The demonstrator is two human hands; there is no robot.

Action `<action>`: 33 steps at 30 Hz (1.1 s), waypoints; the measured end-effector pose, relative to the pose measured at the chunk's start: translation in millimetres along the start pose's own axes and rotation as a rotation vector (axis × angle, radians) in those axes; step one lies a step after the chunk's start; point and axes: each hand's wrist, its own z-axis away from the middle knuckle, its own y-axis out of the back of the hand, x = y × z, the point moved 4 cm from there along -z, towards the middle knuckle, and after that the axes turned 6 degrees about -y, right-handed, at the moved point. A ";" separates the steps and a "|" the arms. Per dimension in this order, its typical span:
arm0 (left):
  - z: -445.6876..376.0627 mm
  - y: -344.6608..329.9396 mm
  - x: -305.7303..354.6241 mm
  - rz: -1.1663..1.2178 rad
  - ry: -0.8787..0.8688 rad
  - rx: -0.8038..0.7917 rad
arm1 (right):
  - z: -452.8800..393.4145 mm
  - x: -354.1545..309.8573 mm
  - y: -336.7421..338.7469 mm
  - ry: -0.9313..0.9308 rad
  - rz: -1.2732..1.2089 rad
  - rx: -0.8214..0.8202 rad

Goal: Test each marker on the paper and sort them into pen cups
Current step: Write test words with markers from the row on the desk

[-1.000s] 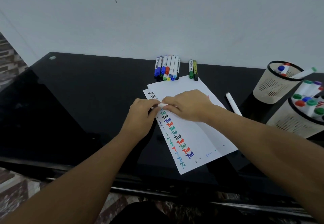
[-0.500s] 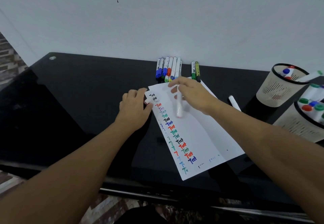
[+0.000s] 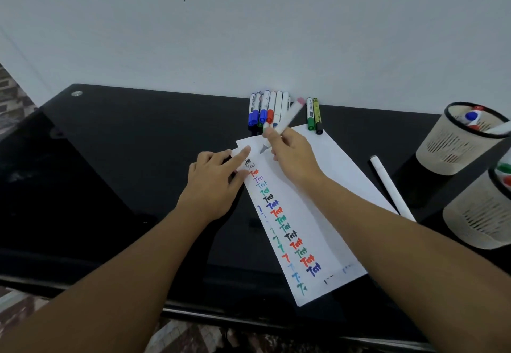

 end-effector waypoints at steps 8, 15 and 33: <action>0.2 -1.4 -2.3 -0.006 -0.015 -0.028 | -4.1 4.6 7.4 0.108 0.045 -0.018; -1.3 -0.8 -1.9 0.017 0.001 -0.012 | -3.4 -0.7 -0.4 0.088 0.081 -0.073; -0.8 -4.7 -2.9 0.018 0.002 0.006 | -3.7 6.5 -3.5 0.056 0.121 -0.063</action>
